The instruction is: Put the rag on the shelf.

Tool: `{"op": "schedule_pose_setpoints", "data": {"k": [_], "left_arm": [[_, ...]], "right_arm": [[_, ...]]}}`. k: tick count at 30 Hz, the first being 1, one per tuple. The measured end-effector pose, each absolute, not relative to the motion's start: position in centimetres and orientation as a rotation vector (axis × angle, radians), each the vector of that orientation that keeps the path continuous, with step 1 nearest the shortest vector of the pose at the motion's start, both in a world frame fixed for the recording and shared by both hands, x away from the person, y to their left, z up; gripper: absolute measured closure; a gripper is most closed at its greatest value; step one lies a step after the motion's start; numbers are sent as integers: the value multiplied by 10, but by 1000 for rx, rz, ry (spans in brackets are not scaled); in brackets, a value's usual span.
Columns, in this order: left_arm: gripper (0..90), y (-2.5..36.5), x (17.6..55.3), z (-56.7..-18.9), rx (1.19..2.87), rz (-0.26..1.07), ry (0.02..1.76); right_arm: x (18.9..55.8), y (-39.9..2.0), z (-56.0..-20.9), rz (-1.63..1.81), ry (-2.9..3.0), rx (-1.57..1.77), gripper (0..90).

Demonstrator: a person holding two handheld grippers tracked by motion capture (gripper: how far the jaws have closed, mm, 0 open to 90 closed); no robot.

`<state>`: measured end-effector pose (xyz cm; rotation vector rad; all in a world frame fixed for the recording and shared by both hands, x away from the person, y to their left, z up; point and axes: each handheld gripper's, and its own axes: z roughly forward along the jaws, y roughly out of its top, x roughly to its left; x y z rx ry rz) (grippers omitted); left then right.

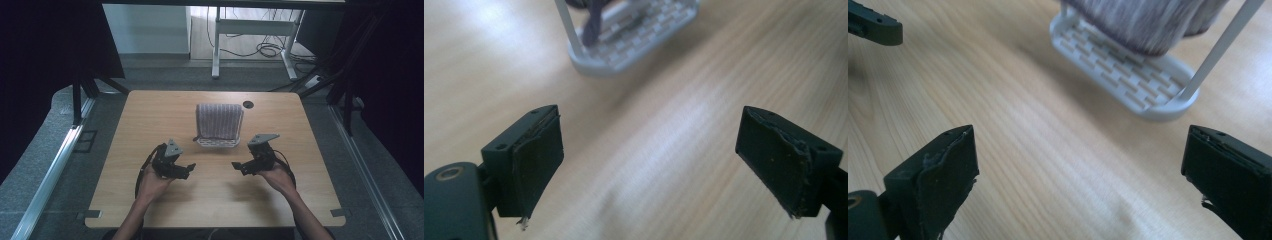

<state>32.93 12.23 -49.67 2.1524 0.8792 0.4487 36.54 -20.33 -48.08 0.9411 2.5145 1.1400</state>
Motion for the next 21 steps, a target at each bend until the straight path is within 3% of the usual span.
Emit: {"op": "schedule_pose_setpoints", "data": {"k": [12, 21], "left_arm": [[115, 116, 317, -543, 2209, 379, 948], [111, 116, 320, -544, 2208, 359, 988]], "right_arm": [[357, -205, -532, 1049, 2582, 955, 15], [357, -207, -545, 1027, 2550, 897, 0]]}}
